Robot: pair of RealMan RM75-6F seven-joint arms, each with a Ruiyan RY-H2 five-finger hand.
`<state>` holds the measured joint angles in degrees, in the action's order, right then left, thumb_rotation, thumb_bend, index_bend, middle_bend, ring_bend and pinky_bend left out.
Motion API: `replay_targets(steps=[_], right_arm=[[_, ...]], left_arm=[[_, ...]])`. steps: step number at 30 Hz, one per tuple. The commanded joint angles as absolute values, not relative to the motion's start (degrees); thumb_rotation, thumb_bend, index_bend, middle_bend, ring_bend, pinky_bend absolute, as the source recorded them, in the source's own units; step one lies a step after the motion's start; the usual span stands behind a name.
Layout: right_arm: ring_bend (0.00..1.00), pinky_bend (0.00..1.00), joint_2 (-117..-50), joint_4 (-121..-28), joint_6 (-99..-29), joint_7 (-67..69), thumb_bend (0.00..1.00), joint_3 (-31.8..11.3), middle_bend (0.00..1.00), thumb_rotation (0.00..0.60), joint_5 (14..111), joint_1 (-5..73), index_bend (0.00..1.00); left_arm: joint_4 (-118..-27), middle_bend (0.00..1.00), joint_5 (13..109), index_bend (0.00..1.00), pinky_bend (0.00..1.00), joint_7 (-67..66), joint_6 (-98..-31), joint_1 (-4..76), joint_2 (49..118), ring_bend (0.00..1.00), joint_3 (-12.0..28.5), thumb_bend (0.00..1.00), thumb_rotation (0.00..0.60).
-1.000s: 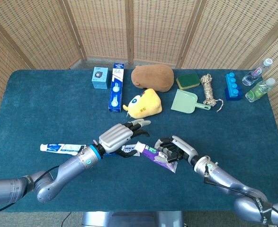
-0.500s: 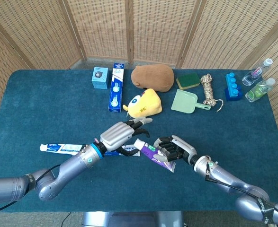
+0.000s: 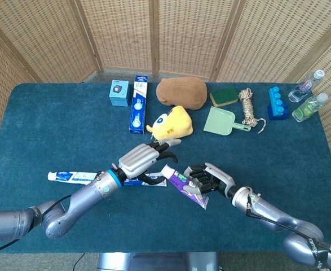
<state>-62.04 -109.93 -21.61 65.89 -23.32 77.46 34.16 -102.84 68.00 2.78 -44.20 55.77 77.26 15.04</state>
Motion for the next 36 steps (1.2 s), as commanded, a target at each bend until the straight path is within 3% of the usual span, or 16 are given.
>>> replay_targets(steps=[1, 16, 28, 36], right_arm=[[0.71, 0.71, -61.8, -109.8, -21.9, 67.3, 0.50, -23.0, 0.74, 0.600, 78.4, 34.2, 0.94], [0.71, 0.71, -60.9, -108.5, -23.5, 67.5, 0.51, -19.8, 0.75, 0.600, 79.8, 35.9, 0.94], [0.71, 0.71, -60.6, -109.7, -24.7, 74.7, 0.51, -19.4, 0.75, 0.600, 81.0, 36.7, 0.94], [0.71, 0.71, -59.8, -108.5, -26.1, 80.4, 0.51, -17.1, 0.75, 0.600, 87.4, 38.0, 0.94]], left_arm=[[-102.7, 0.06, 68.0, 0.31, 0.21, 2.9, -44.3, 55.9, 77.5, 0.00, 15.0, 0.34, 0.600], [-102.9, 0.08, 67.2, 0.38, 0.21, 3.3, -44.6, 56.4, 77.2, 0.00, 15.1, 0.34, 0.600], [-102.7, 0.04, 67.8, 0.26, 0.19, 3.8, -43.5, 57.1, 76.8, 0.00, 14.8, 0.34, 0.600], [-102.8, 0.04, 68.0, 0.27, 0.19, 5.0, -43.2, 57.3, 76.4, 0.00, 15.1, 0.34, 0.600]])
